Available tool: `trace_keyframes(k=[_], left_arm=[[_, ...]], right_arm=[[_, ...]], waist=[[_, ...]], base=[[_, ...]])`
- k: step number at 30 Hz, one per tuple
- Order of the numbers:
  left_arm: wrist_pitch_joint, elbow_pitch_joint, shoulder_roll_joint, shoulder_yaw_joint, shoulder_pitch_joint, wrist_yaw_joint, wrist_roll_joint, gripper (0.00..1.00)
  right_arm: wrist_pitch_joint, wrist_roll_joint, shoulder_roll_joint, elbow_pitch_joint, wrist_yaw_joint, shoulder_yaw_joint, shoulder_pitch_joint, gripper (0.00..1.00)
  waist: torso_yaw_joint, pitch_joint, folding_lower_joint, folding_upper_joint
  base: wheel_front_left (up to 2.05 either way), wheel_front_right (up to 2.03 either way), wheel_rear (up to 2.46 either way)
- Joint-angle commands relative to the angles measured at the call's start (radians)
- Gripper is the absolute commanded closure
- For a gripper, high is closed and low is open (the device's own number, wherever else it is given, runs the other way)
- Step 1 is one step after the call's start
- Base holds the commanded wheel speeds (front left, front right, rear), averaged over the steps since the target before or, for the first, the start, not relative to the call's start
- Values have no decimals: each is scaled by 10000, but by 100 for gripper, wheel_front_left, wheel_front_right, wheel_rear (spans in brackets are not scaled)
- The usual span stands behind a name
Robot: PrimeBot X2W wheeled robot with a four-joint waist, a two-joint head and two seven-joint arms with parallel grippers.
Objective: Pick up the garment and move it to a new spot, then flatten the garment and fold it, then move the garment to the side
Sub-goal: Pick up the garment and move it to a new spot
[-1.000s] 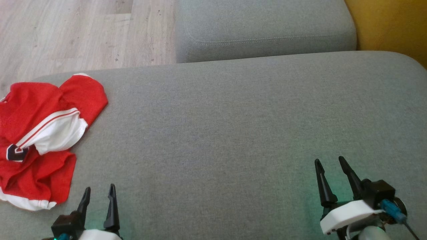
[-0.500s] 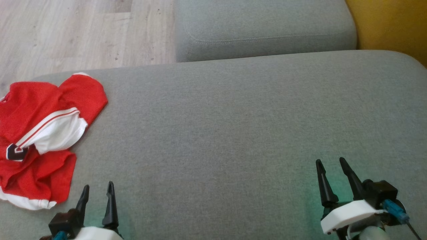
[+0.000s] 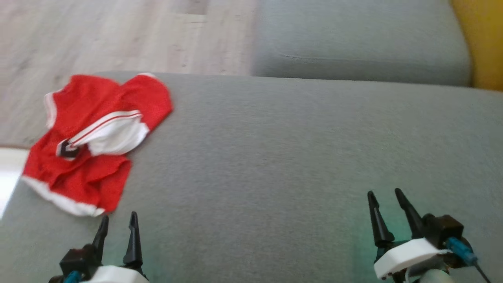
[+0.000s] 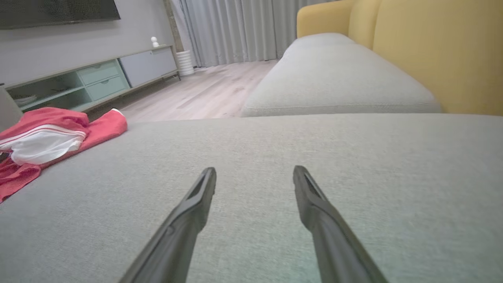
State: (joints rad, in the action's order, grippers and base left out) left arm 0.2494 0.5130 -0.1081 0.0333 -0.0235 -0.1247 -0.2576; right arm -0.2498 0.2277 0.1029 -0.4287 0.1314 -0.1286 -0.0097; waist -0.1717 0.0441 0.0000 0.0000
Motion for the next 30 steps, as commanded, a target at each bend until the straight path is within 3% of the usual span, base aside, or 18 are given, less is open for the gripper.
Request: trace_keyframes(k=[1,7,14,22,30], left_arm=[[124,-349,-160,-331,-312,-47,-99,0],[124,-487,-249,-431,-276,-47,-214,0],[-70,-1327,-426,-734,-1281,-34,-714,0],[-1398,-1820,-1274,-789,-4137,-46,-1271,0],[-2409,-135,-1978,-270,-7064,-52,-1083,0]], right_arm=[[-120,22,71,258,-7,-301,-320,0],[-120,-83,71,320,-7,-655,-468,0],[-120,-138,362,677,-7,-816,-1012,0],[-120,-210,1387,1345,-7,-627,-1719,0],[2,-236,2590,2433,-7,-305,-2229,0]], waist=[[-631,87,0,0],[-1510,-72,0,0],[-1673,-1096,0,0],[-1501,-2948,0,0],[-1274,-4762,0,0]], base=[[0,0,0],[0,0,0],[0,0,0],[0,0,0],[0,0,0]])
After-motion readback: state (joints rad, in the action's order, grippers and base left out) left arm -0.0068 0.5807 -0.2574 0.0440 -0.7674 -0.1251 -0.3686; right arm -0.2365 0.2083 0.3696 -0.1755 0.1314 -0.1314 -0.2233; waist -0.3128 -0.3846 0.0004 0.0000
